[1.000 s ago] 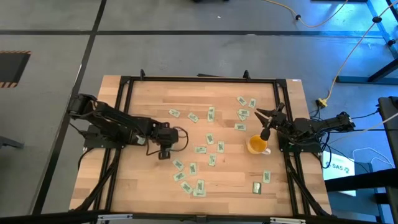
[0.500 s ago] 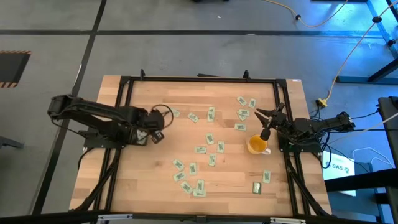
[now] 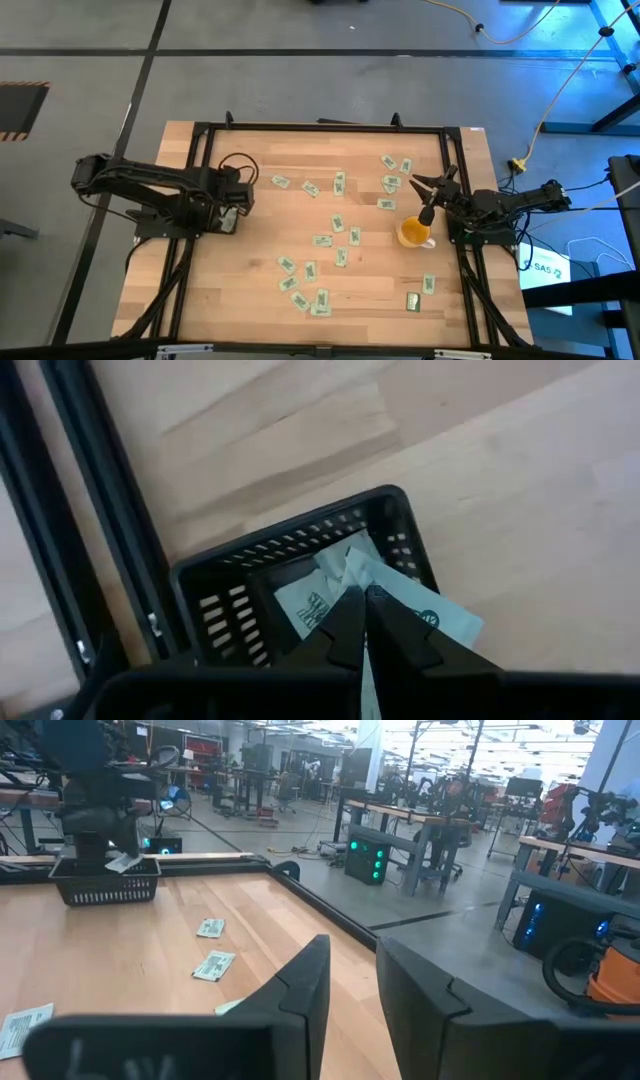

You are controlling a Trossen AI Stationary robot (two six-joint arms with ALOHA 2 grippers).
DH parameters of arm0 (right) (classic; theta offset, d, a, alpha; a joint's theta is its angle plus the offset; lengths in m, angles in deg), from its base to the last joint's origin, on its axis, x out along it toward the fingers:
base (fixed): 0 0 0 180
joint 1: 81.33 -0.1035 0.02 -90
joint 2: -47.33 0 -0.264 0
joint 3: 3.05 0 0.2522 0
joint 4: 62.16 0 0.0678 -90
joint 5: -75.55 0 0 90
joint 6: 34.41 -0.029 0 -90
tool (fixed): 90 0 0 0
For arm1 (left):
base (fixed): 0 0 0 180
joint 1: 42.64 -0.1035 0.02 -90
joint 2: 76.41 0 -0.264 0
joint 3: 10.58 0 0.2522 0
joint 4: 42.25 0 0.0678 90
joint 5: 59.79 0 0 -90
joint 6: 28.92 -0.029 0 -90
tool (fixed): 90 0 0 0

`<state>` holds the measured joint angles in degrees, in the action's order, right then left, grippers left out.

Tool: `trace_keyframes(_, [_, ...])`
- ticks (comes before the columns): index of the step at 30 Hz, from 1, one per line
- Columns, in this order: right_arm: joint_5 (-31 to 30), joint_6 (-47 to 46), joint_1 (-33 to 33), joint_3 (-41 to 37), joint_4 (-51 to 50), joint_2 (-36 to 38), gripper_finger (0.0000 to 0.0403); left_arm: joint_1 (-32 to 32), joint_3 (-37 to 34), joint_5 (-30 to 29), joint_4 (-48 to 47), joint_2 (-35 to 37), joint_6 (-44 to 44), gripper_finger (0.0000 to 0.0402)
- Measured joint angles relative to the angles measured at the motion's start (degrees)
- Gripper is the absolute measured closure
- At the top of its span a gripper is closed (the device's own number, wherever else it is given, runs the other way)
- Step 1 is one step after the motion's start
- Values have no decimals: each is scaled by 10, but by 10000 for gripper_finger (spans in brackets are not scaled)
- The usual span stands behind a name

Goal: Pick and place Stevia / Truvia into bins
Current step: Put the stevia packet into the black bin

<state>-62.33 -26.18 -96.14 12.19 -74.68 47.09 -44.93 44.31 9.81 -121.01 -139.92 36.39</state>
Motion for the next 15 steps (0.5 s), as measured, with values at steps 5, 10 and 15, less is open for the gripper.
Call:
trace_keyframes(5, [0,0,0,0,0,0,313,-13,-34,23,7,-1,0,396])
trace_keyframes(10, [0,0,0,0,0,0,313,-22,-59,31,7,-2,1,396])
trace_keyframes(15, [0,0,0,0,0,0,313,-29,-61,32,7,-2,0,396])
